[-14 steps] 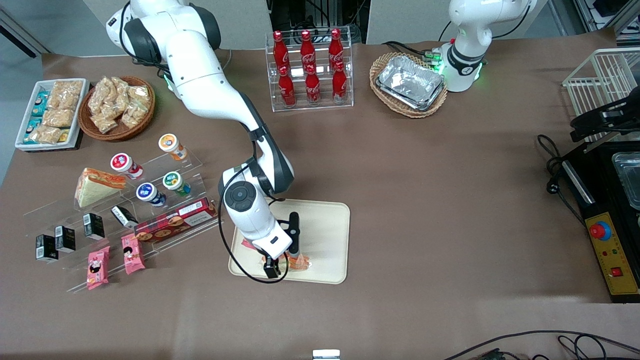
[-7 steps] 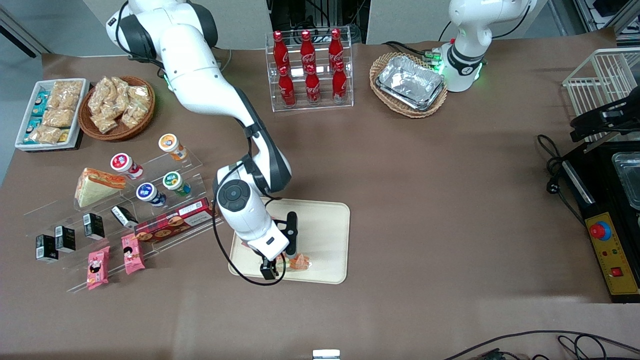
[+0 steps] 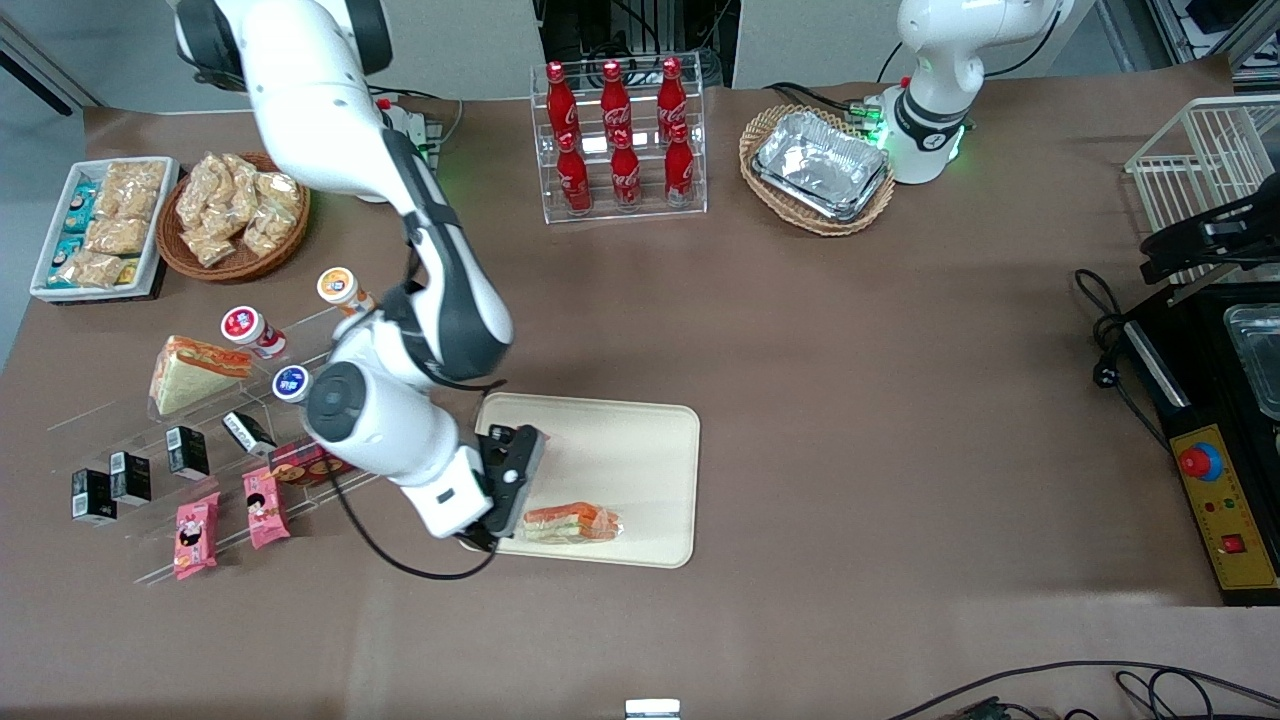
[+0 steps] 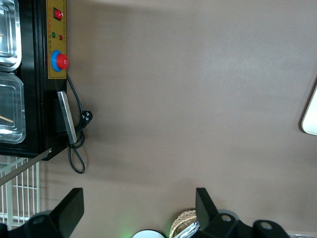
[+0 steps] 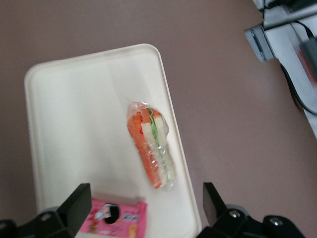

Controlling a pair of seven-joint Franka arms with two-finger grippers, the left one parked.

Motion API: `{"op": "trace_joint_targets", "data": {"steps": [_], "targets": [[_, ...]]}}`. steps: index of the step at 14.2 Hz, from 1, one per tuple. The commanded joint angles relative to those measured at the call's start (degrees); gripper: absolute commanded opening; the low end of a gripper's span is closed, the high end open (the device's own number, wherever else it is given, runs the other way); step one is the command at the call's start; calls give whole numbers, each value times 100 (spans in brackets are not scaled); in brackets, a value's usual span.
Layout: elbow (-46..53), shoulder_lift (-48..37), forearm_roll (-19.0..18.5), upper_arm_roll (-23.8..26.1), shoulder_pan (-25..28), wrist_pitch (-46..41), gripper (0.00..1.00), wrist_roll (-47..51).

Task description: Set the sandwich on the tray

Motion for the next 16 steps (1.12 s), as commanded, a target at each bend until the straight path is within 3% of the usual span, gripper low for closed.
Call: {"op": "trace_joint_targets", "data": {"steps": [1, 5, 8, 10, 11, 14, 16], "targets": [[-140, -679, -11, 43, 0, -868, 100, 1427], [-157, -1356, -363, 69, -360, -2054, 100, 3070], [-192, -1918, -994, 87, -536, -2714, 100, 3917], [-498, -2339, -1206, 104, -755, -2874, 100, 4434], [-700, -2550, -1259, 235, -878, -2875, 100, 4655], [-1018, -3035, -1987, 1428, -1852, -2883, 100, 5461], [-1185, -3298, -2312, 1800, -2118, -3006, 100, 6149]]}}
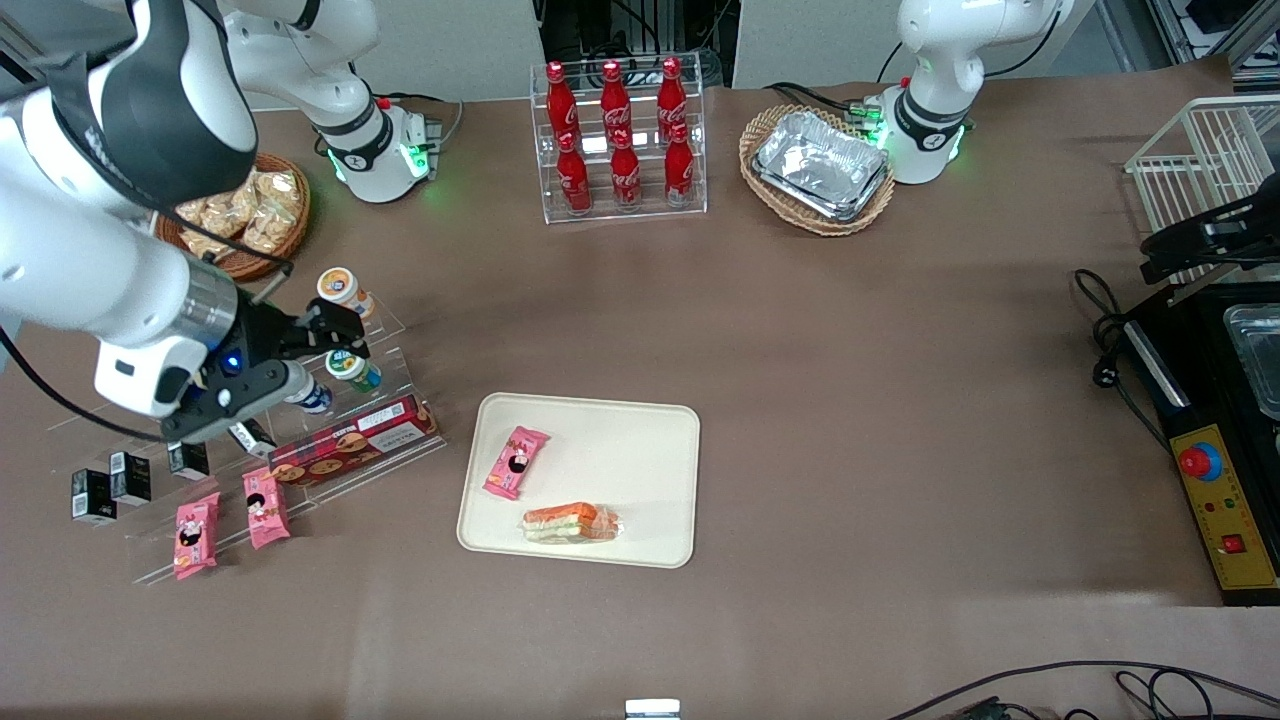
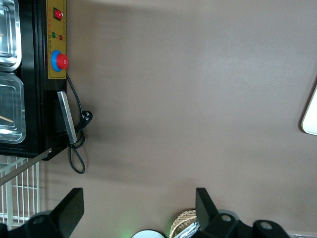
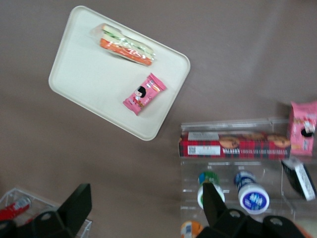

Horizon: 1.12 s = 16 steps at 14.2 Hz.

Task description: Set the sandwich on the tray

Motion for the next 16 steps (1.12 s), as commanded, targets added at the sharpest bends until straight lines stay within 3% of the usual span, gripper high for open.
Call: {"op": "trace_joint_targets", "data": {"steps": [1, 4, 10, 16], "targets": [[-732, -709, -654, 643, -433, -8, 100, 922], [-1813, -1403, -761, 635, -653, 598, 100, 765], [-2526, -1809, -876, 608, -1136, 967, 100, 344], [-1835, -1248, -744, 652, -1681, 742, 100, 229]]}}
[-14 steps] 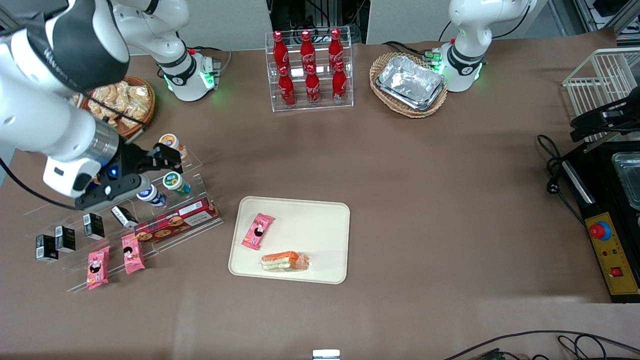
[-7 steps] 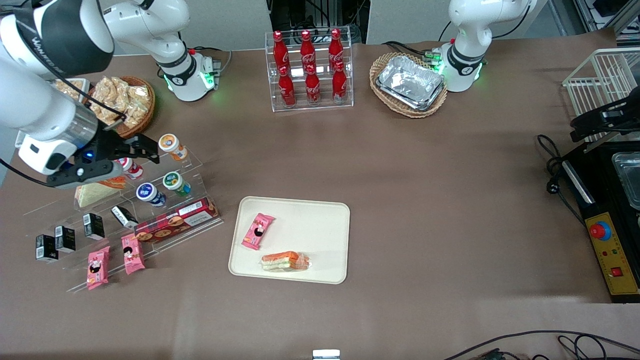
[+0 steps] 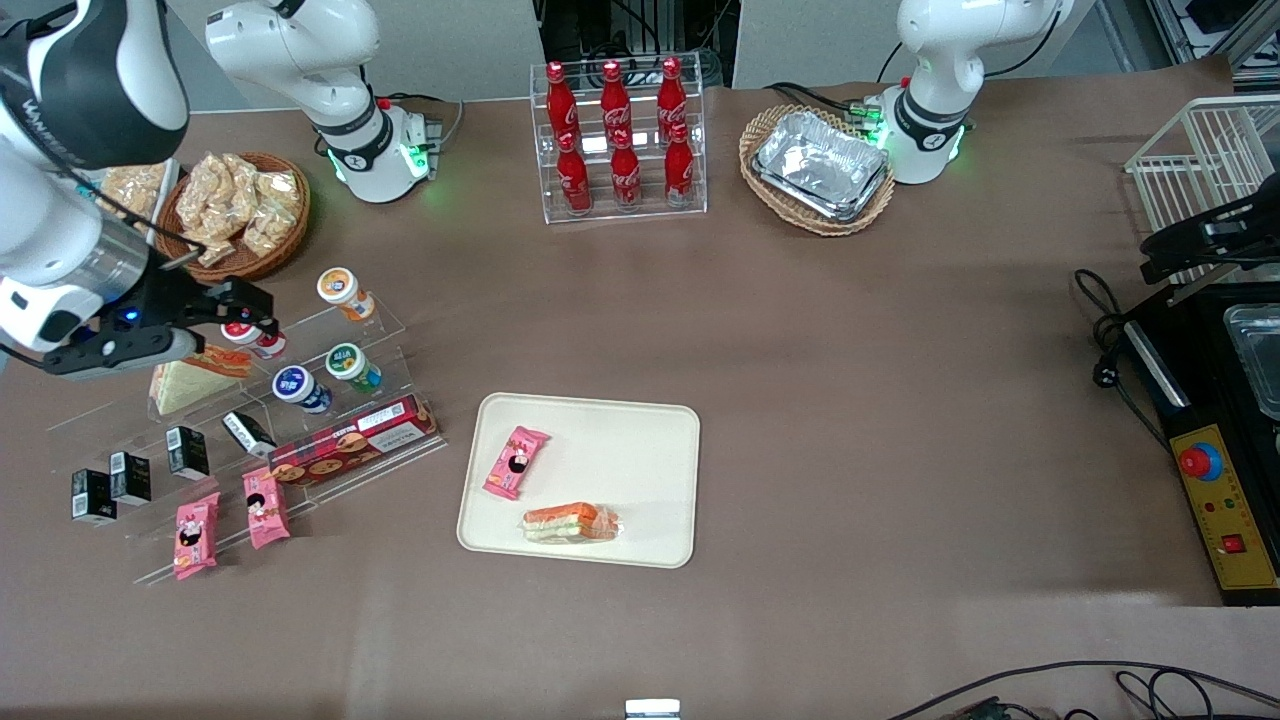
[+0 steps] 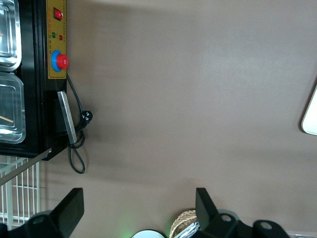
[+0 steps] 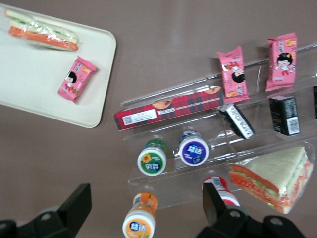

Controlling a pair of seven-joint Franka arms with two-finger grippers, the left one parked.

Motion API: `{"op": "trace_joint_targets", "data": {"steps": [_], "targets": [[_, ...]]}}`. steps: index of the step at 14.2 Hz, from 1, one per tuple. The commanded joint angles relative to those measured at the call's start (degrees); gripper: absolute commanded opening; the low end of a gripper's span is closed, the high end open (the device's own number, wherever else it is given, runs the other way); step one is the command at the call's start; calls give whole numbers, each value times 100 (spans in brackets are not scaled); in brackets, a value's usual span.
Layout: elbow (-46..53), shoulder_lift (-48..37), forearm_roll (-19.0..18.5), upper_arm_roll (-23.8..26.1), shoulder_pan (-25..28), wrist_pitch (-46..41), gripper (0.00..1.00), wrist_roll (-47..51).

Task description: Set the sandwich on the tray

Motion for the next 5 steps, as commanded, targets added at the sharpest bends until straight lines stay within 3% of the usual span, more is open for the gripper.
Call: {"op": "trace_joint_targets", "data": {"steps": [1, 5], "targets": [[585, 310, -7, 102, -247, -399, 100, -26], [876, 469, -130, 102, -220, -506, 100, 255]]}}
